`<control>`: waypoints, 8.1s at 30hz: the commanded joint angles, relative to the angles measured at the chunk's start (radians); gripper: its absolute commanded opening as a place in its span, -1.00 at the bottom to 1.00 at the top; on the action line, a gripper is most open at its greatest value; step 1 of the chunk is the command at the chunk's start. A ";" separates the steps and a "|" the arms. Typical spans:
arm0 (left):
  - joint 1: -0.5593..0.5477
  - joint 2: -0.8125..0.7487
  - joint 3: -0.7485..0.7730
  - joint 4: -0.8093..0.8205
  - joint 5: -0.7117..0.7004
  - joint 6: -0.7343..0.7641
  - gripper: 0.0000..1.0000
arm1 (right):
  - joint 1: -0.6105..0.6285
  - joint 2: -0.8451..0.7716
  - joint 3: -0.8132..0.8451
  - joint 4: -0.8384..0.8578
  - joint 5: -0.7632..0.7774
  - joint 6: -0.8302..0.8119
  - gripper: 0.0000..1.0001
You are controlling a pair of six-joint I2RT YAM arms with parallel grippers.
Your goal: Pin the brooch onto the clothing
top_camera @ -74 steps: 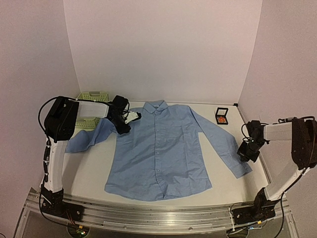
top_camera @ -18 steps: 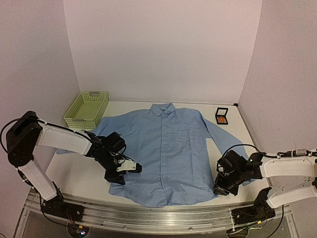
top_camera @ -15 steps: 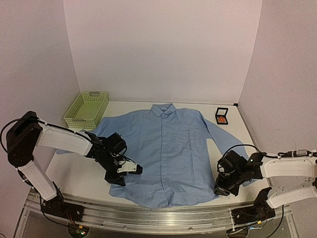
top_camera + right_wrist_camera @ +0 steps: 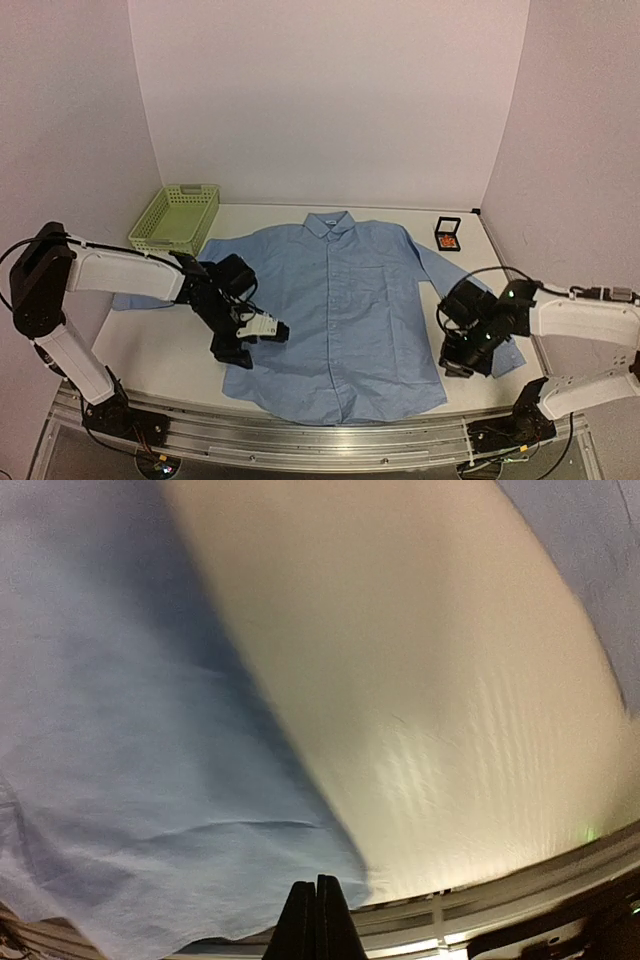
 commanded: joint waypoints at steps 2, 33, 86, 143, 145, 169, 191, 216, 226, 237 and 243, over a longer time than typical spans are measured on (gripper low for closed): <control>0.244 -0.101 0.239 -0.247 0.093 0.021 0.30 | -0.101 0.256 0.455 0.001 0.143 -0.347 -1.00; 1.032 0.144 -0.067 0.358 -0.471 0.215 -0.29 | -0.389 1.518 1.602 0.338 0.062 -0.681 -1.00; 0.434 0.863 1.448 0.082 -0.074 -0.277 -0.17 | 0.363 0.802 0.723 0.610 -0.108 -1.317 -1.00; 0.480 0.413 0.693 0.132 -0.171 0.014 -0.04 | -0.099 0.696 0.642 0.569 0.063 -0.847 -1.00; 0.498 0.371 0.576 0.176 -0.201 0.060 -0.05 | -0.135 0.720 0.632 0.551 0.072 -0.823 -1.00; 0.619 0.512 0.364 0.377 -0.376 0.243 -0.13 | -0.318 0.731 0.410 0.490 0.078 -0.793 -1.00; 0.613 0.291 0.487 0.101 -0.155 0.138 0.04 | -0.313 0.736 0.595 0.456 -0.028 -0.822 -1.00; 0.429 -0.073 0.225 0.150 0.067 0.016 0.59 | -0.613 0.810 0.991 0.352 0.124 -0.899 0.11; 0.199 0.096 0.201 0.240 0.048 -0.110 0.47 | -0.765 0.958 1.124 0.339 0.126 -1.000 -0.31; 0.090 0.103 0.031 0.281 0.008 -0.056 0.43 | -0.783 0.900 0.951 0.330 0.146 -0.985 -0.41; 0.076 0.133 0.000 0.296 -0.040 -0.039 0.41 | -0.783 0.721 0.718 0.330 0.161 -0.882 -0.63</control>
